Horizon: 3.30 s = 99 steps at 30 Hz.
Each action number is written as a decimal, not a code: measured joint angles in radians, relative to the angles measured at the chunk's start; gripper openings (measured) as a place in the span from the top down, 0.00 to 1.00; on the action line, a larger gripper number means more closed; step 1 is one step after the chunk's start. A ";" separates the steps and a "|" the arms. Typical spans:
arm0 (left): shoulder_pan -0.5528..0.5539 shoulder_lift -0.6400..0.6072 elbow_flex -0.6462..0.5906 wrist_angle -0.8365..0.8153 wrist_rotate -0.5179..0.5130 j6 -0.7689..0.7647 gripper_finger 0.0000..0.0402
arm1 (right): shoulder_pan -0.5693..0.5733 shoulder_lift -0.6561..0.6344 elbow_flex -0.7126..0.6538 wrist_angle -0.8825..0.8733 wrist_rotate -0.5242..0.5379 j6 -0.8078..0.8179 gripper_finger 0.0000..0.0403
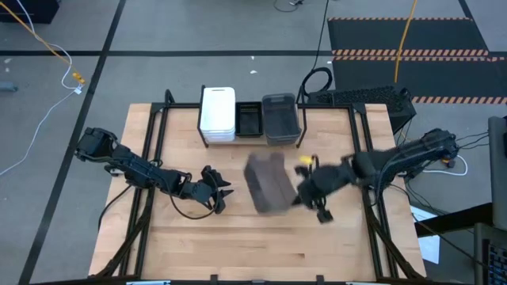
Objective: Stack baskets on shelf by color
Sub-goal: Stack the gray bin on top of the other gray bin on the shelf, then return to Home Position
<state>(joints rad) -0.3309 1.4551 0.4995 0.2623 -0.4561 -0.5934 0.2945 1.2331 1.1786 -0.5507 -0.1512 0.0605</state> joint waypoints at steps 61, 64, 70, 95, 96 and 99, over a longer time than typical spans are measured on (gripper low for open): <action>-0.012 0.000 0.000 0.039 -0.008 0.035 0.64 | -0.778 0.239 0.264 -0.382 -0.031 -0.481 0.84; -0.012 -0.002 0.000 0.045 -0.014 0.037 0.64 | -0.778 0.239 0.264 -0.371 -0.006 -0.417 0.79; -0.012 -0.043 0.000 0.046 -0.017 0.039 0.64 | -0.747 0.231 0.184 -0.323 -0.031 -0.385 0.73; -0.031 -0.725 -0.044 -0.195 -0.278 0.537 0.64 | -0.450 -0.550 -0.535 0.579 -0.188 -0.024 0.82; -0.024 -0.758 -0.071 -0.193 -0.276 0.537 0.64 | -0.438 -0.586 -0.583 0.592 -0.189 -0.019 0.83; 0.000 -0.858 -0.173 -0.196 -0.265 0.522 0.64 | -0.411 -0.682 -0.712 0.663 -0.190 -0.028 0.85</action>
<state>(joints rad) -0.3308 0.5969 0.3268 0.0667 -0.7208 -0.0709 -0.1160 0.5507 0.4662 0.1125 -0.3408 0.0325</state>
